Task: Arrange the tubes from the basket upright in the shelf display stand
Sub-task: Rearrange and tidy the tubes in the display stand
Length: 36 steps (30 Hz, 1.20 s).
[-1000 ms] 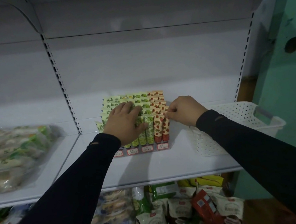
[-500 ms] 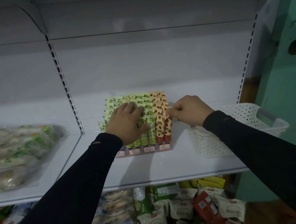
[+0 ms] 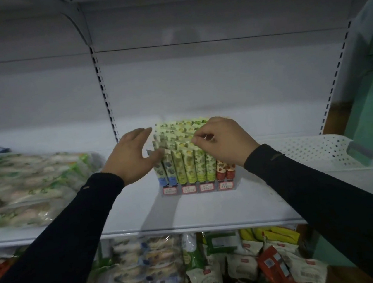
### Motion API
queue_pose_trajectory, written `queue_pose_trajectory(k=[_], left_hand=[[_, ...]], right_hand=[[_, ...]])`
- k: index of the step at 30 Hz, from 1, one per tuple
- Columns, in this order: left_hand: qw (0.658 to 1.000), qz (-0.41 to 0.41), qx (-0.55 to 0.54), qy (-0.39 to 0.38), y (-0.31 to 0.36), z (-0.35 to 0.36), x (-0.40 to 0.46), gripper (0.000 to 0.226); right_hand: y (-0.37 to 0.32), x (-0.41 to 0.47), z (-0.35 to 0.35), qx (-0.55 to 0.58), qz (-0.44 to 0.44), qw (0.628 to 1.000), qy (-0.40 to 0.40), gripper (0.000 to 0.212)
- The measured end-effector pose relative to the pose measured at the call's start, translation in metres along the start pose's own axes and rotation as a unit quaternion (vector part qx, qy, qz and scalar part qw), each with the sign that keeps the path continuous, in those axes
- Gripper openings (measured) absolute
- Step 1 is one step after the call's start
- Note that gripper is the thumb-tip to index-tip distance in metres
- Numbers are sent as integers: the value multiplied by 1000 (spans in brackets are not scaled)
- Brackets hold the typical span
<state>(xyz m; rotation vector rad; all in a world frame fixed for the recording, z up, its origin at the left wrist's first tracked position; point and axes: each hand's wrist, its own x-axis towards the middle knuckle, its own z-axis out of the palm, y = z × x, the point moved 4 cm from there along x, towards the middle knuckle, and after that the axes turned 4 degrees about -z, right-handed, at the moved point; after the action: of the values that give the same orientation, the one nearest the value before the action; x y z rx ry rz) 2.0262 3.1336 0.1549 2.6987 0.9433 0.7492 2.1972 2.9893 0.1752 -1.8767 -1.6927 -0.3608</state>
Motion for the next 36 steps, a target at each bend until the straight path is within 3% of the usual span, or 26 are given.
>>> queue_pose_trajectory(k=[8, 19, 26, 36], left_hand=[[998, -54, -6, -45, -44, 23, -19, 72], [992, -29, -121, 33, -36, 36, 1, 31], [991, -28, -127, 0, -35, 39, 6, 32], [991, -37, -127, 14, -28, 42, 13, 26]], right_hand=[[-36, 29, 39, -31, -38, 998, -36, 31], [-40, 41, 60, -65, -4, 996, -59, 26], [-32, 43, 61, -63, 24, 996, -52, 26], [-30, 50, 58, -85, 42, 991, -90, 26]])
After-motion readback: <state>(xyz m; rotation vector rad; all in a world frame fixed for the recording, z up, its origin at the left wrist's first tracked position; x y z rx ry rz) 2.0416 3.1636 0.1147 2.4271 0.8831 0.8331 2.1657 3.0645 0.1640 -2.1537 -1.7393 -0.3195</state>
